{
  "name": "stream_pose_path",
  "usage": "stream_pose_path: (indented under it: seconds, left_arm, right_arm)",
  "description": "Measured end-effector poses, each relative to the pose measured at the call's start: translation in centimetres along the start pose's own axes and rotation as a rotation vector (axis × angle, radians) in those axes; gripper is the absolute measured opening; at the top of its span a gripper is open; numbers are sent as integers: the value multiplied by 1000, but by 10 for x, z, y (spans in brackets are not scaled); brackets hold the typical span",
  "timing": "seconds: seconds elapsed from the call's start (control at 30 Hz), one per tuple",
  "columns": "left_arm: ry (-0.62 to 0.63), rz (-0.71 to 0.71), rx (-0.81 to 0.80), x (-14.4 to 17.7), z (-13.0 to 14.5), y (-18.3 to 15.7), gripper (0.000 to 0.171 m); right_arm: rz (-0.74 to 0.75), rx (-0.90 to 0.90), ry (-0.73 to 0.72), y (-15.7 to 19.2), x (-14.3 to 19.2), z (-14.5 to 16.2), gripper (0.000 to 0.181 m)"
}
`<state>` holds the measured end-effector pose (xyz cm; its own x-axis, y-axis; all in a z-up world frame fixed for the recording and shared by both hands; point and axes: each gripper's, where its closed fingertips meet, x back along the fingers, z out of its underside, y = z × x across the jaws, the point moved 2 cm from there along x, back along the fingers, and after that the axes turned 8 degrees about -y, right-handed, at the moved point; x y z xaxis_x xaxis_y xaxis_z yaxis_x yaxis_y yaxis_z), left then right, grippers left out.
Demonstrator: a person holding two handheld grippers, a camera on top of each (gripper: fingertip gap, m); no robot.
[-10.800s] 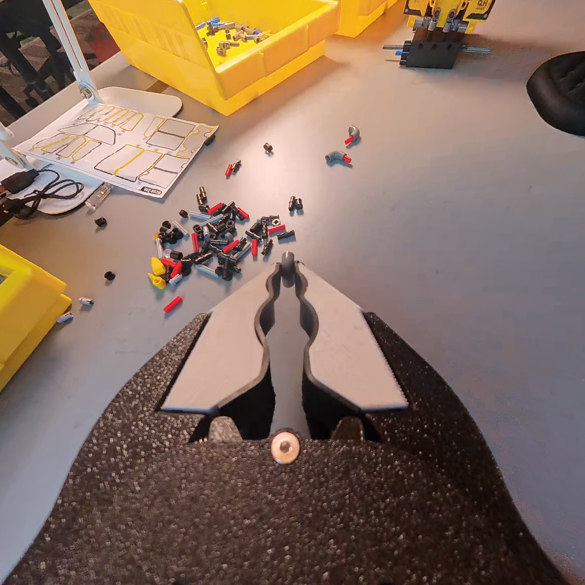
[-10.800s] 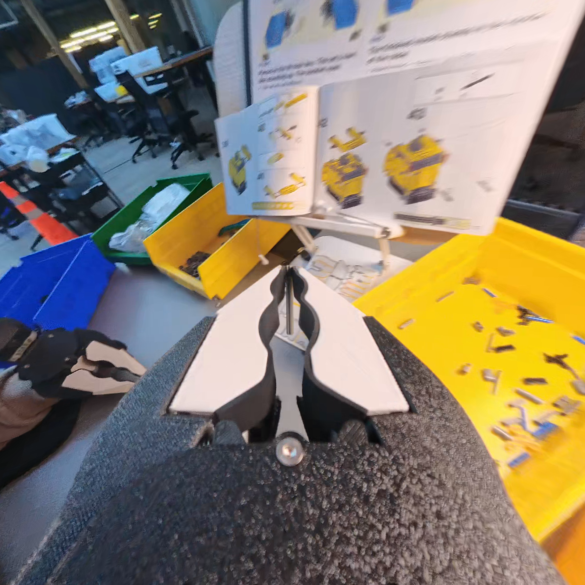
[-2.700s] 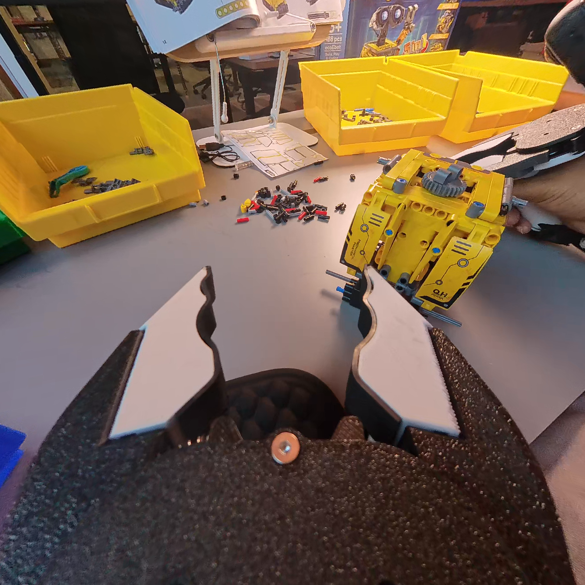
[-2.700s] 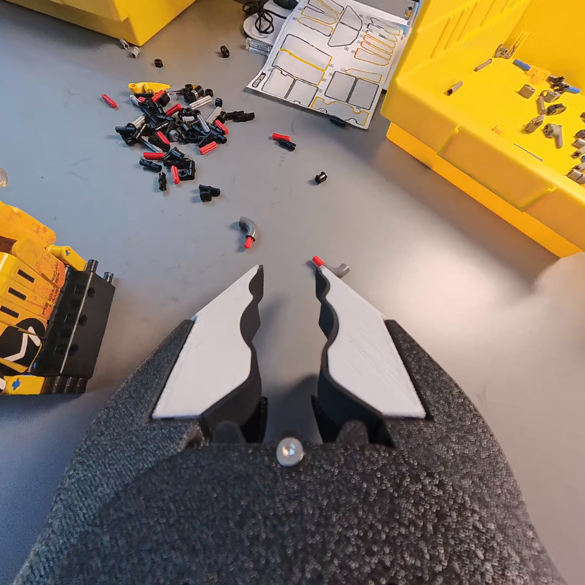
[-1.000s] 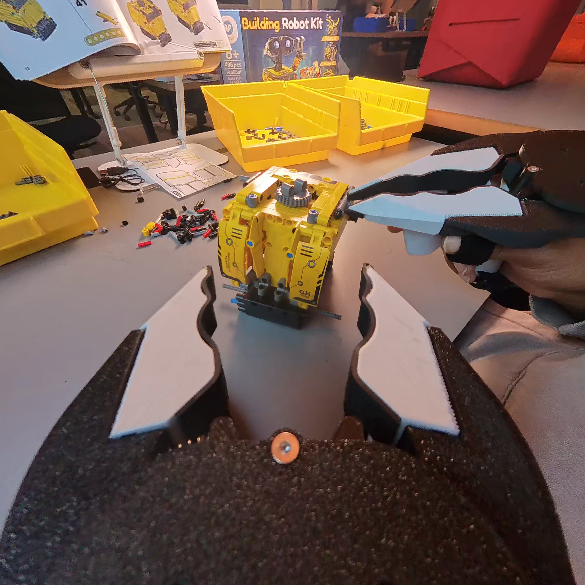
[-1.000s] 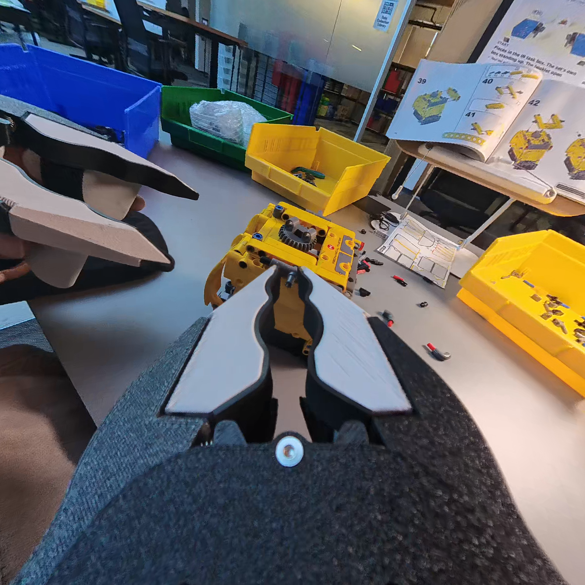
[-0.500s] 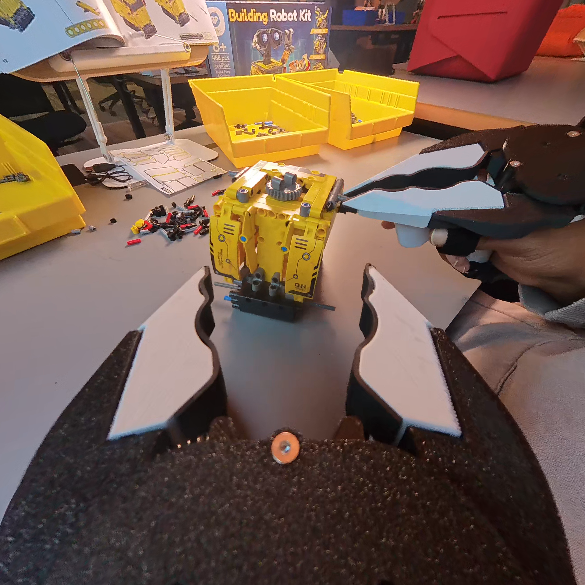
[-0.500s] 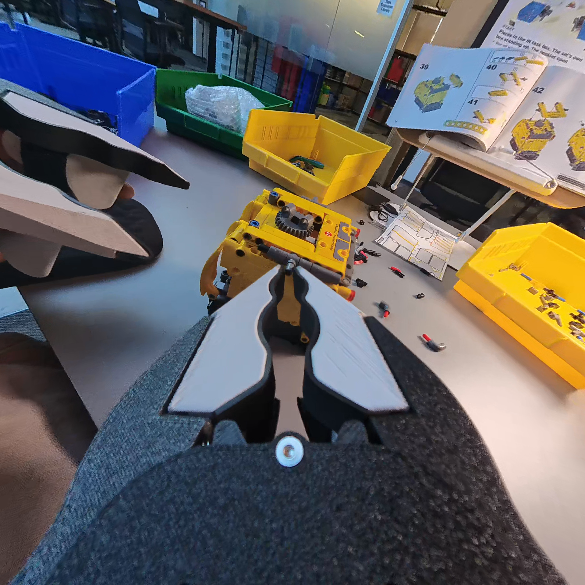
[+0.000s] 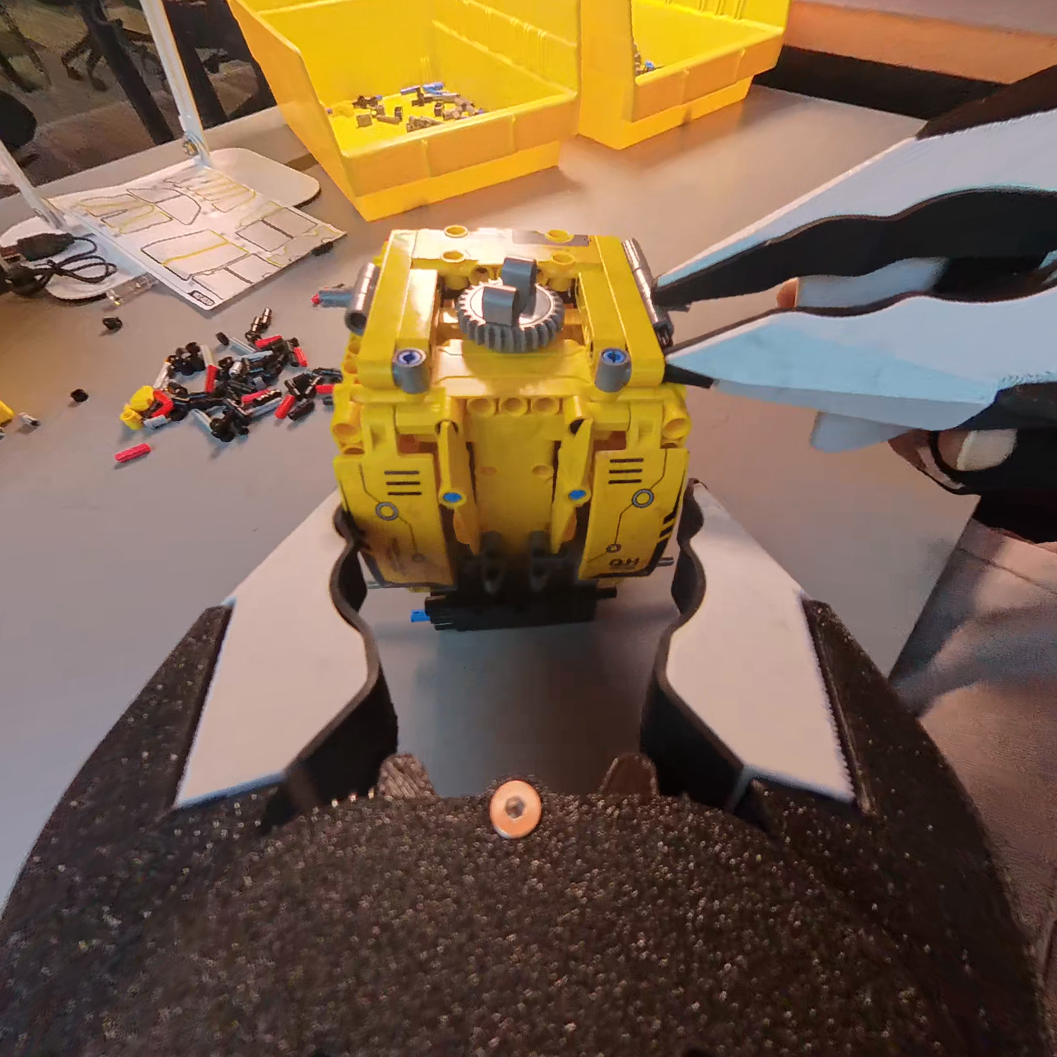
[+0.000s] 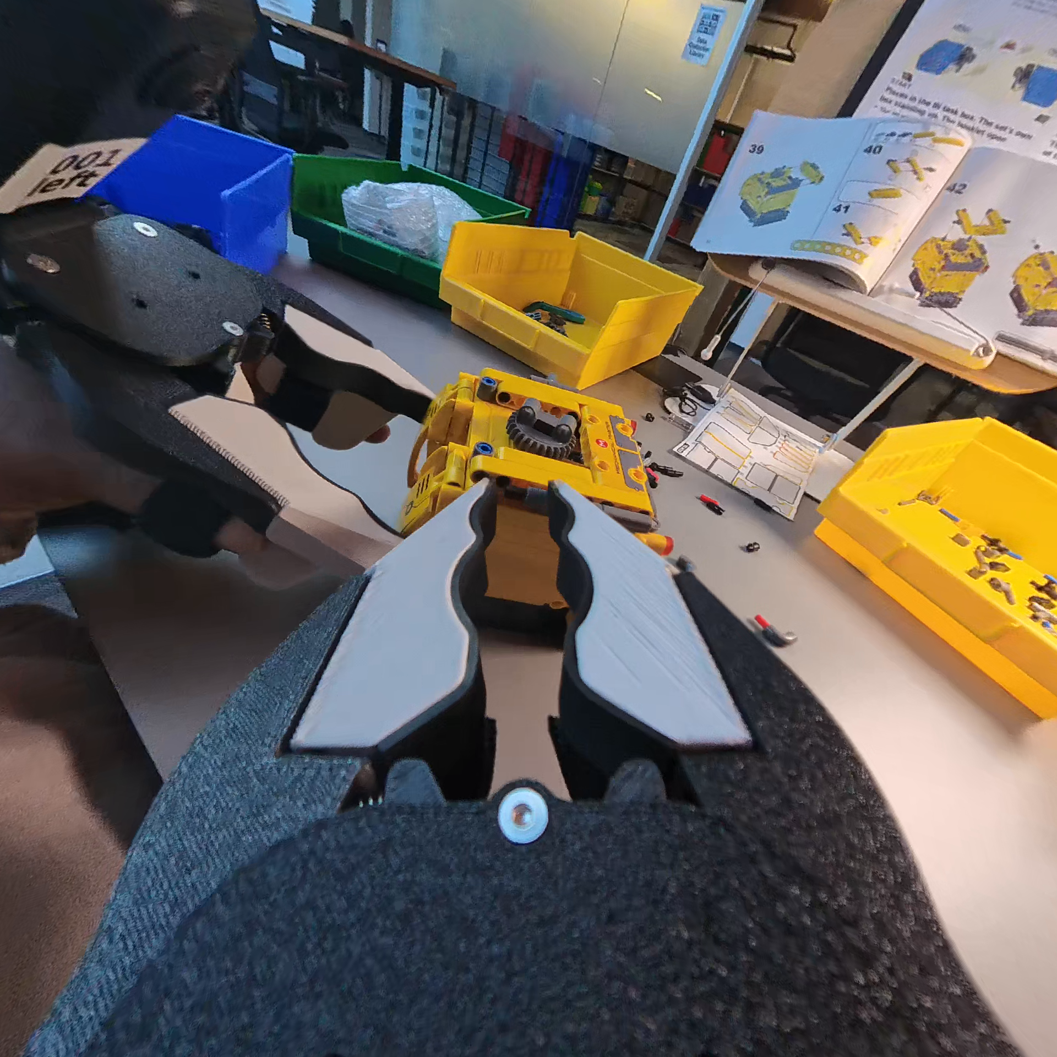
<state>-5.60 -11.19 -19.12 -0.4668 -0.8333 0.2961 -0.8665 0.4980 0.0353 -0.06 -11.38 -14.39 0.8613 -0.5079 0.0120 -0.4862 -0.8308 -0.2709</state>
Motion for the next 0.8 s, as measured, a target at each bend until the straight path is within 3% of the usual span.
stream_pose_path:
  seconds: [0.13,0.2,0.43,0.5,0.8]
  left_arm:
    - [-12,-15,-9,0,0,1,107]
    - [-18,-29,-8,0,0,1,107]
    - [-33,-43,-4,0,0,2,107]
    - [-36,-42,-5,-1,0,2,107]
    - [-35,-30,6,-2,0,3,107]
  right_arm:
    - [8,-12,3,-2,0,0,13]
    - [-21,-45,-4,5,0,-2,0]
    - [-6,-88,-45,5,4,-6,1]
    - [46,-59,-39,-4,4,-5,12]
    - [47,-51,-13,-4,0,2,10]
